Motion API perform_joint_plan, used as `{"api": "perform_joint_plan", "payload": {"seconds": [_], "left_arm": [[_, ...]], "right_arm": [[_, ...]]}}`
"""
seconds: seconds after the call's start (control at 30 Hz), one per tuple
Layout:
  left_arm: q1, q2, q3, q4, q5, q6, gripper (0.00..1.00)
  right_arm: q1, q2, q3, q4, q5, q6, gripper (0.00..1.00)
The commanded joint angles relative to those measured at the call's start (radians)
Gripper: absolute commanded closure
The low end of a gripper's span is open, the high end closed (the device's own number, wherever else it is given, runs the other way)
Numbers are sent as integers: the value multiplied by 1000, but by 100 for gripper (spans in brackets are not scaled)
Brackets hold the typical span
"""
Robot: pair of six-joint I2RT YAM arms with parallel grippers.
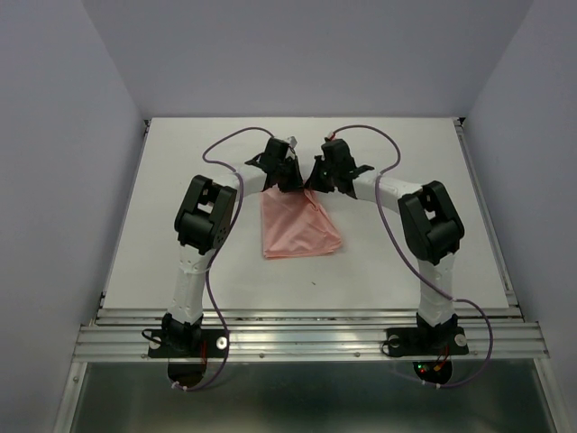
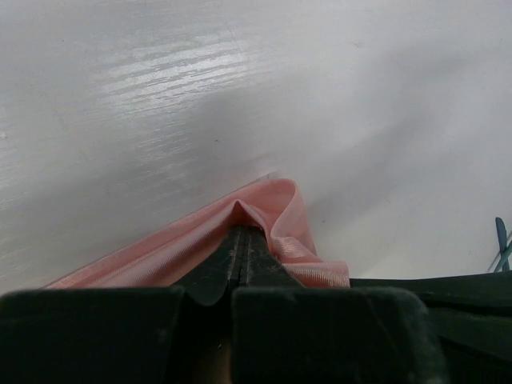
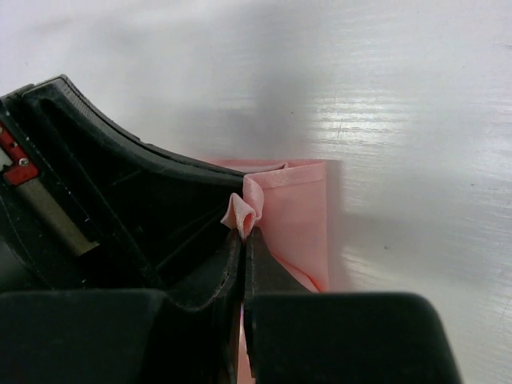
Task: Fold the napkin into a case and place the utensils inside
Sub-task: Fold the lower triangle-folded napkin at the center of the board.
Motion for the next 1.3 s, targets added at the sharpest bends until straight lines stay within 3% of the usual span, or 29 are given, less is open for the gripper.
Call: {"api": "perform_joint_plan", "payload": {"seconds": [0.0, 0.6, 1.27], "left_arm": [[-6, 3, -55, -72, -20, 14, 100], [-5, -28, -86, -66, -24, 9, 100], [14, -157, -93, -144, -87, 60, 100]], "right_arm": [[20, 23, 61, -12, 55, 39, 99], [49, 157, 220, -170, 195, 181, 99], [58, 175, 183, -167, 206, 191, 99]]}}
